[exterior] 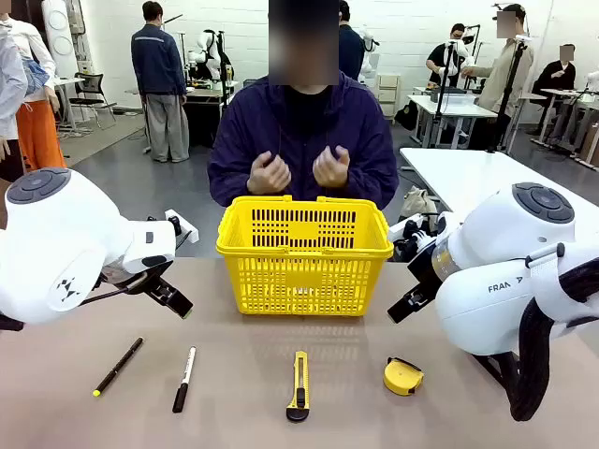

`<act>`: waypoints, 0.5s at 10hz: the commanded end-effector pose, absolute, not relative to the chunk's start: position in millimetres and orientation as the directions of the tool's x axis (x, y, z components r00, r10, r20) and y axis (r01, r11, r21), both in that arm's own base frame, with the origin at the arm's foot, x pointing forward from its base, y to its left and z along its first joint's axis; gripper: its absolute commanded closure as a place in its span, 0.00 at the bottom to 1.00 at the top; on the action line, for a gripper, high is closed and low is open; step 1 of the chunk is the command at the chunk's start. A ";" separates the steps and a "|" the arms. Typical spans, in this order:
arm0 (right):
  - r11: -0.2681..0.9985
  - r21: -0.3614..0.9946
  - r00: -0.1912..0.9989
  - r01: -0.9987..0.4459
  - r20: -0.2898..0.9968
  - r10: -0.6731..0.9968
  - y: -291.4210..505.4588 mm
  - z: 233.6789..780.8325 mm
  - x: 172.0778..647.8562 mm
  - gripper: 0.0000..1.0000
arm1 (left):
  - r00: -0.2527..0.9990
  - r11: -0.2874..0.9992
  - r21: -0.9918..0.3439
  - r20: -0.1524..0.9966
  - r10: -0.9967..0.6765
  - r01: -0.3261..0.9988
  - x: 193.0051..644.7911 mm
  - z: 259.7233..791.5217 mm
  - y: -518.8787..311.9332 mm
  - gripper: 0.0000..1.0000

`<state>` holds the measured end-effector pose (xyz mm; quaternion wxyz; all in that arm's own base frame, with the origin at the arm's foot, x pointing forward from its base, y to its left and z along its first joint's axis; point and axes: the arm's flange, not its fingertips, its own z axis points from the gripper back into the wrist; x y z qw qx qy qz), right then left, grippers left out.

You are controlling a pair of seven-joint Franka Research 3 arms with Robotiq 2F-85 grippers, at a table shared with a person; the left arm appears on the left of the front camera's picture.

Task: Place the items the person wants into the basket.
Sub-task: Pick up the item the person points to and place it in the Market Basket.

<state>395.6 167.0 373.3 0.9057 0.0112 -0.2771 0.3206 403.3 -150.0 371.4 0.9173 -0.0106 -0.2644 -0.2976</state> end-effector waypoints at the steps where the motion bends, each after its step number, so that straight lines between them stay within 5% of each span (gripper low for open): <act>1: 0.794 -0.157 0.641 -0.587 0.509 0.575 167.0 373.3 395.6 0.00 | 0.683 0.823 0.138 0.492 -0.541 0.552 403.3 371.4 -150.0 0.00; 5: 0.794 -0.157 0.641 -0.587 0.509 0.575 167.0 373.3 395.6 0.00 | 0.683 0.823 0.138 0.492 -0.541 0.552 403.3 371.4 -150.0 0.00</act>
